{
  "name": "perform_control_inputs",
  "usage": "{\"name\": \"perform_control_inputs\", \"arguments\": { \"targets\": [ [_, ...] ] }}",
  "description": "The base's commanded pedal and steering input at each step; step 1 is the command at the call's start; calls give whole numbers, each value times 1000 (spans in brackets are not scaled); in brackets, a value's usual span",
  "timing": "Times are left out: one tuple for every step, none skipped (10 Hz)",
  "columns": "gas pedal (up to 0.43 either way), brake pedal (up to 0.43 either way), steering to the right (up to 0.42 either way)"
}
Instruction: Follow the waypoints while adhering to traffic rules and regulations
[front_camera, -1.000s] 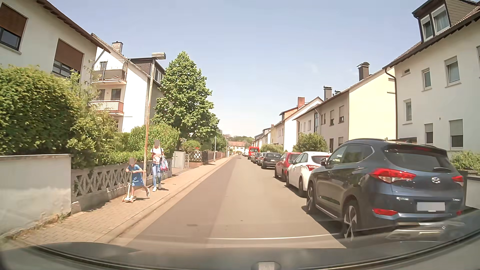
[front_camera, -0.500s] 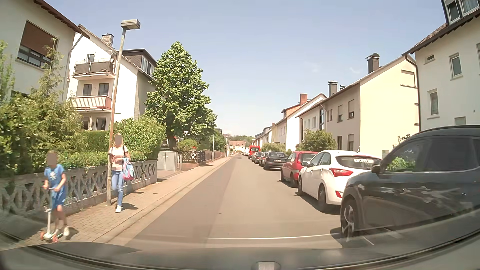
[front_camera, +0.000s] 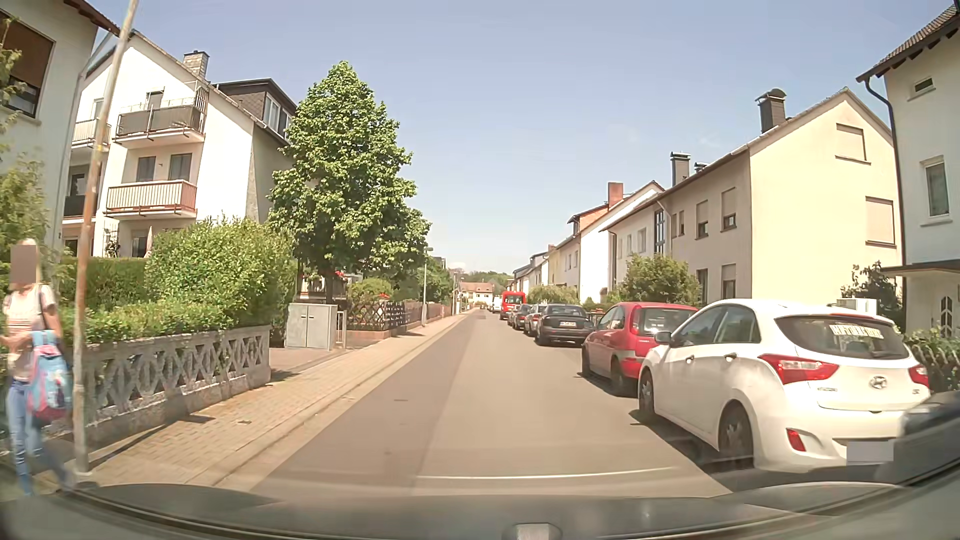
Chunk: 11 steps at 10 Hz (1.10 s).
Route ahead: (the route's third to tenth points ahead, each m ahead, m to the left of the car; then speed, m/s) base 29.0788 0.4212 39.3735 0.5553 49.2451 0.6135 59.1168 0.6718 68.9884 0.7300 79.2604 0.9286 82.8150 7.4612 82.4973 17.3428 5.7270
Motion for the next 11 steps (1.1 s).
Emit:
{"name": "perform_control_inputs", "arguments": {
  "targets": [
    [150, 0, -5],
    [150, 0, -4],
    [150, 0, -3],
    [150, 0, -4],
    [150, 0, -10],
    [150, 0, -14],
    [157, 0, -13],
    [157, 0, -10],
    [157, 0, -10],
    [157, 0, -10],
    [169, 0, -10]
  ]
}}
